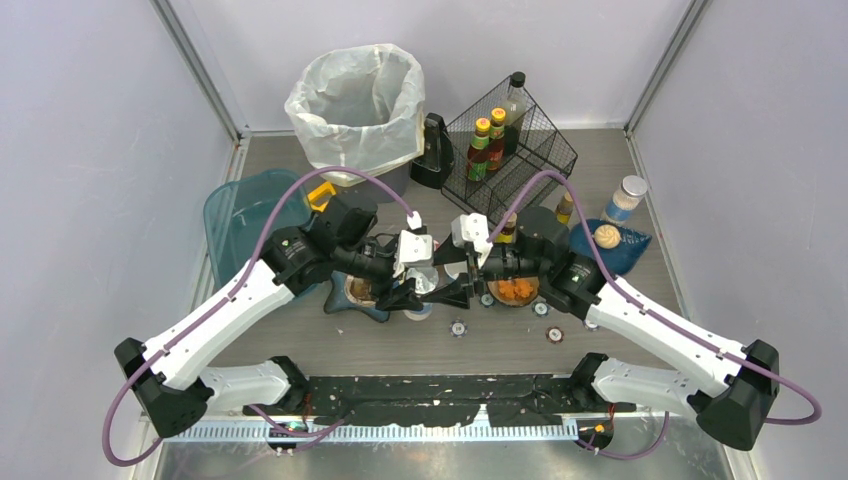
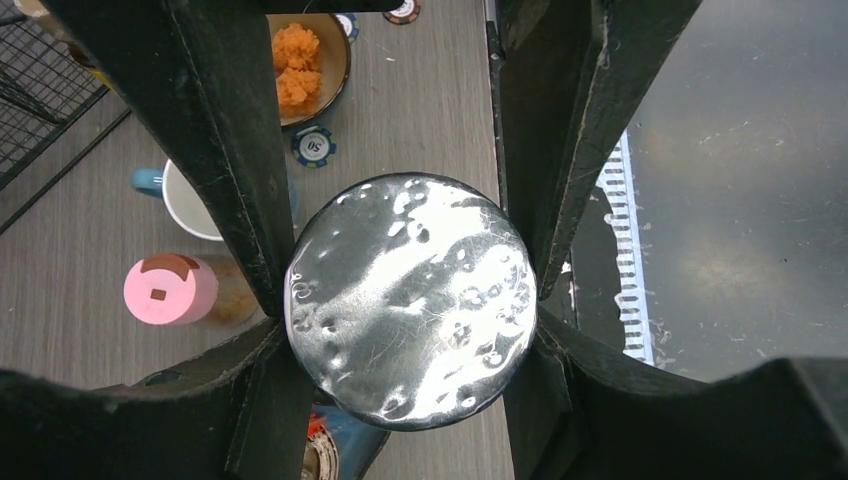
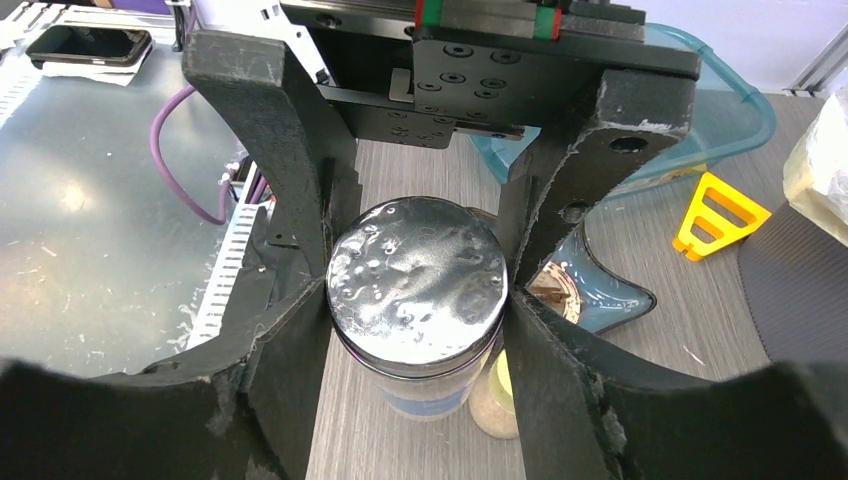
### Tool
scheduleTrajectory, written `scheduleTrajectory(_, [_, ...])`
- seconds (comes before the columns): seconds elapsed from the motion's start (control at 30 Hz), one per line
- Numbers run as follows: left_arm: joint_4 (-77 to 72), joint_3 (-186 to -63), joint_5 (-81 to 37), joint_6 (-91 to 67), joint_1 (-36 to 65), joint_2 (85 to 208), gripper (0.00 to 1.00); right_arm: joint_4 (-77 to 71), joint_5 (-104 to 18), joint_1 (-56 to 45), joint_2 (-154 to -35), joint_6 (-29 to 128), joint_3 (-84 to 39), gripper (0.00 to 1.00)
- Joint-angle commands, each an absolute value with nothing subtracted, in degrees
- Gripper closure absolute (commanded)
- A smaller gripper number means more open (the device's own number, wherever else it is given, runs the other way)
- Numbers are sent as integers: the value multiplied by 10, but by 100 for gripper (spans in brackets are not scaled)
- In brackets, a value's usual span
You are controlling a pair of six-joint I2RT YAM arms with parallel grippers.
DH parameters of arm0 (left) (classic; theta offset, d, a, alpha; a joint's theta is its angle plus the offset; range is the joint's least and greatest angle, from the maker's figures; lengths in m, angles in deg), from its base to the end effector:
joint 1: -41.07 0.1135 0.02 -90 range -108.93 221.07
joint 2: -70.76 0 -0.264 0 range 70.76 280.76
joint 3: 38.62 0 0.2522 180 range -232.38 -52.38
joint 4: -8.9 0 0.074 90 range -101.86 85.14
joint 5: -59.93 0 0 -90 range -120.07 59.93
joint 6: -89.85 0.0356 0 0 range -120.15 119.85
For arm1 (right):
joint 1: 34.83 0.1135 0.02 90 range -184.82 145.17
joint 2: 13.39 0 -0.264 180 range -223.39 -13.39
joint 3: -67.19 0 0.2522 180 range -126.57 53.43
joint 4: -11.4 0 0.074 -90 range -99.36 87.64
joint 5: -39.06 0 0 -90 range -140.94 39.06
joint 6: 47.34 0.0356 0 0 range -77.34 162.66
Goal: Clear the kitchen counter
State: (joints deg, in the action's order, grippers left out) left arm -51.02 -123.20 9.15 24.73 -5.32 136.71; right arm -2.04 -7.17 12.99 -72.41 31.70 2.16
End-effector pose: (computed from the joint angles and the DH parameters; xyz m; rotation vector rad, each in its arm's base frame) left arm 0.1408 -0.1804 0.3681 1.6062 1.6176 -0.9778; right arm 0.1387 0.1898 0.3534 -1.3503 1.1814 1.1145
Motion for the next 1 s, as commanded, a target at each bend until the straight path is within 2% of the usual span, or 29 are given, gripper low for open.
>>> scheduleTrajectory(0.0, [-454, -1236, 97, 238, -58, 1358, 48, -11, -70, 134, -729, 305, -16, 80])
scheduleTrajectory(0.03, [-452, -1234, 88, 238, -58, 1356, 46, -12, -74, 135, -727, 305, -17, 91])
scheduleTrajectory(0.1, [-445, -1229, 71, 235, -58, 1353, 39, -12, -81, 134, -726, 303, -18, 94])
scheduleTrajectory(0.3, [-417, -1219, 28, 211, -57, 1336, 12, -29, -105, 133, -727, 298, -36, 95])
scheduleTrajectory(0.43, [-393, -1210, 4, 192, -53, 1306, 2, -62, -121, 129, -730, 293, -52, 95])
scheduleTrajectory(0.63, [-391, -1211, -10, 170, -48, 1264, 1, -79, -167, 99, -733, 302, -75, 94])
scheduleTrajectory(0.8, [-408, -1231, -89, 118, -37, 1241, 1, -78, -178, 29, -751, 331, -109, 95])
scheduleTrajectory(0.97, [-449, -1276, -178, 41, 29, 1240, 0, -79, -213, -35, -782, 343, -159, 95])
